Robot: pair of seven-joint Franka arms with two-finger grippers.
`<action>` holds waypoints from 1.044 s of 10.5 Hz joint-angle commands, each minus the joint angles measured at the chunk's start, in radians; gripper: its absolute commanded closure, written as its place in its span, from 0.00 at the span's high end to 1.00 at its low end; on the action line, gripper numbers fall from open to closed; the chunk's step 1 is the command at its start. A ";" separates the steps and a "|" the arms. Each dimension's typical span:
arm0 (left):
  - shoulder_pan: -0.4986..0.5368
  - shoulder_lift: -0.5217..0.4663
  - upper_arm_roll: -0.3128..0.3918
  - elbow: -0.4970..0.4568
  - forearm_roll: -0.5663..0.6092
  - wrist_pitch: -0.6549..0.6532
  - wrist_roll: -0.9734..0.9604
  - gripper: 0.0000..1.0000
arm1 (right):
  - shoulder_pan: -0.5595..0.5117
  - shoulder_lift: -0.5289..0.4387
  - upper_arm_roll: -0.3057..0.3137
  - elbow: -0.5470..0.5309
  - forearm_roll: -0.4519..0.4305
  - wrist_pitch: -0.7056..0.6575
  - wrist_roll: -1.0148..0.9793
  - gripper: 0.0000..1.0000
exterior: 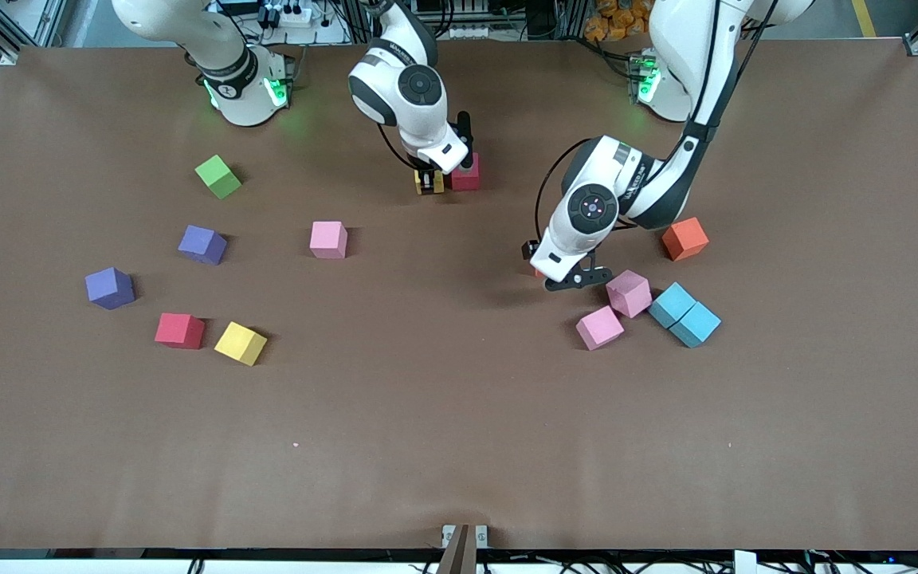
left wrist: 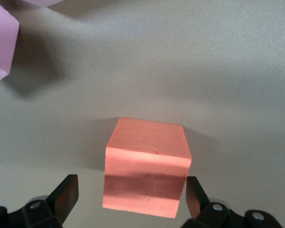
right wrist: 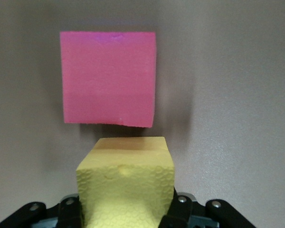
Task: Form number 2 with 11 blocks
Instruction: 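Set yellow beside magenta with the right gripper while the left gripper grasps orange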
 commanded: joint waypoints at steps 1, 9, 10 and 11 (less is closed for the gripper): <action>0.000 0.016 0.002 -0.005 -0.012 0.033 0.007 1.00 | 0.020 0.001 -0.007 -0.012 0.009 0.025 0.016 0.05; 0.009 -0.008 0.001 -0.040 -0.070 0.034 -0.060 0.23 | 0.052 0.030 -0.005 -0.001 0.025 0.065 0.039 0.05; 0.010 -0.027 0.001 -0.052 -0.120 0.034 -0.116 0.19 | 0.052 0.030 -0.005 0.000 0.034 0.065 0.039 0.05; 0.010 -0.048 -0.001 -0.069 -0.130 0.034 -0.172 0.16 | 0.060 0.030 -0.005 0.002 0.044 0.065 0.039 0.05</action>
